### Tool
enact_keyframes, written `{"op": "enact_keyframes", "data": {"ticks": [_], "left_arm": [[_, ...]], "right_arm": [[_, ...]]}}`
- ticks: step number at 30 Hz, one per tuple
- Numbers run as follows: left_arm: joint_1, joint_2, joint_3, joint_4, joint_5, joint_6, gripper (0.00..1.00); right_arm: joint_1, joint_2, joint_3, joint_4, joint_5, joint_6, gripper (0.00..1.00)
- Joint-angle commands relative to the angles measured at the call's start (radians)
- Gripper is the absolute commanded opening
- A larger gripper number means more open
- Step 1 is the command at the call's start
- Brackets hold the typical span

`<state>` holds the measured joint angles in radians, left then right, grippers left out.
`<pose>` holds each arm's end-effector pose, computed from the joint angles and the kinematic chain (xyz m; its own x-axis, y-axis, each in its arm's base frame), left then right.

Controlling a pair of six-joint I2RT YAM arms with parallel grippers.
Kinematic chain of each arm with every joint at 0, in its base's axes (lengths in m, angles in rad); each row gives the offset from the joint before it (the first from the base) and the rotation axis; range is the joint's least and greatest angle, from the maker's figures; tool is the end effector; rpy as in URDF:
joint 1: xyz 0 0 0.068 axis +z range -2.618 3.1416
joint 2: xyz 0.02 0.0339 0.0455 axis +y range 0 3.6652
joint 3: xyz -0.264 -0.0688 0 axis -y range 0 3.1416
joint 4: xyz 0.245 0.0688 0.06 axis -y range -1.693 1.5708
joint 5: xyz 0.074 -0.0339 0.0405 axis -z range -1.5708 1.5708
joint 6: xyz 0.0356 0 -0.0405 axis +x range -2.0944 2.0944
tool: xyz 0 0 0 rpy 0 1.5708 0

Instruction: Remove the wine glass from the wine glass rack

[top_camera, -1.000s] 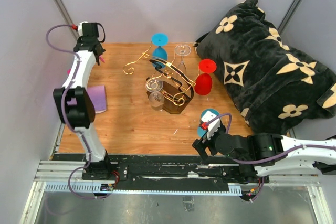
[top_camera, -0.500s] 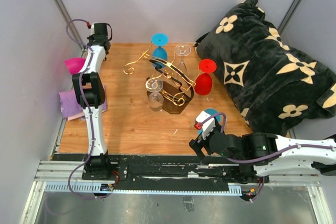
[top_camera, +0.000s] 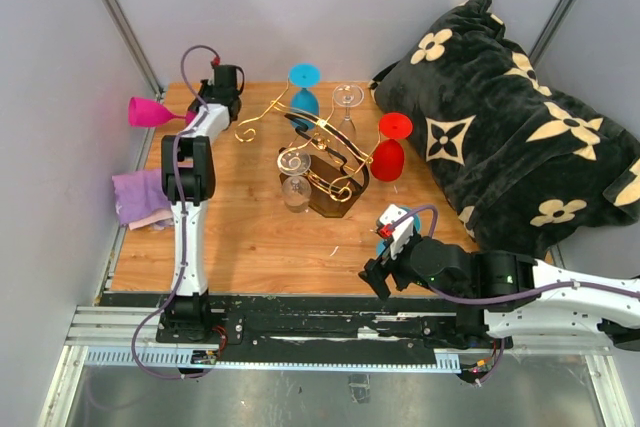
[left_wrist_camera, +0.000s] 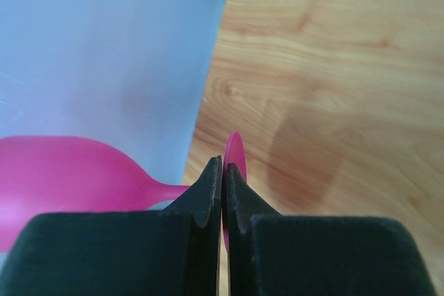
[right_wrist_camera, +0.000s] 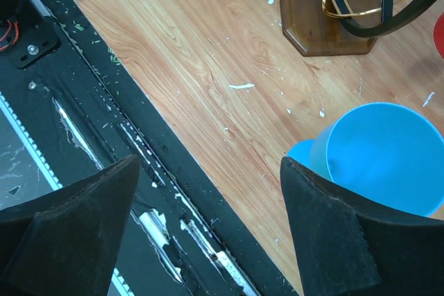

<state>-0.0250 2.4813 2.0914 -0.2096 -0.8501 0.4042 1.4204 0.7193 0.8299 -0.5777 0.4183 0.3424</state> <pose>0.5589 0.0128 0.1828 -0.7560 0.2785 -0.5924 -0.3332 0.6153 0.7145 0.0373 0.1495 0.3261 -0.3486 -0.2530 -0.9025 -0.7772 0.6162 0.1275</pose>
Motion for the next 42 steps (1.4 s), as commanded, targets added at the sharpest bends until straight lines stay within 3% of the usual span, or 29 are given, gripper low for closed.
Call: {"op": "enact_keyframes", "data": {"ticks": [1, 8, 16, 26, 28, 35, 42], "left_arm": [[-0.029, 0.033, -0.096, 0.163, -0.076, 0.216, 0.0], [-0.035, 0.031, -0.204, 0.215, -0.053, 0.335, 0.0], [-0.036, 0.042, -0.314, 0.394, -0.126, 0.523, 0.01], [-0.099, 0.142, -0.302, 0.479, -0.15, 0.558, 0.01], [-0.114, 0.158, -0.288, 0.477, -0.144, 0.545, 0.03], [-0.13, 0.181, -0.274, 0.466, -0.139, 0.499, 0.27], [-0.137, 0.177, -0.237, 0.369, -0.08, 0.383, 0.32]], "right_arm": [[-0.014, -0.032, -0.019, 0.031, -0.027, -0.021, 0.83], [-0.015, -0.095, -0.051, 0.041, -0.026, -0.02, 0.83], [-0.018, -0.142, -0.064, 0.042, -0.036, -0.016, 0.83], [-0.017, -0.129, -0.092, 0.08, -0.055, -0.019, 0.83], [-0.017, -0.133, -0.095, 0.08, -0.053, -0.019, 0.83], [-0.018, -0.152, -0.101, 0.079, -0.046, -0.021, 0.83], [-0.019, -0.144, -0.096, 0.079, -0.043, -0.028, 0.83]]}}
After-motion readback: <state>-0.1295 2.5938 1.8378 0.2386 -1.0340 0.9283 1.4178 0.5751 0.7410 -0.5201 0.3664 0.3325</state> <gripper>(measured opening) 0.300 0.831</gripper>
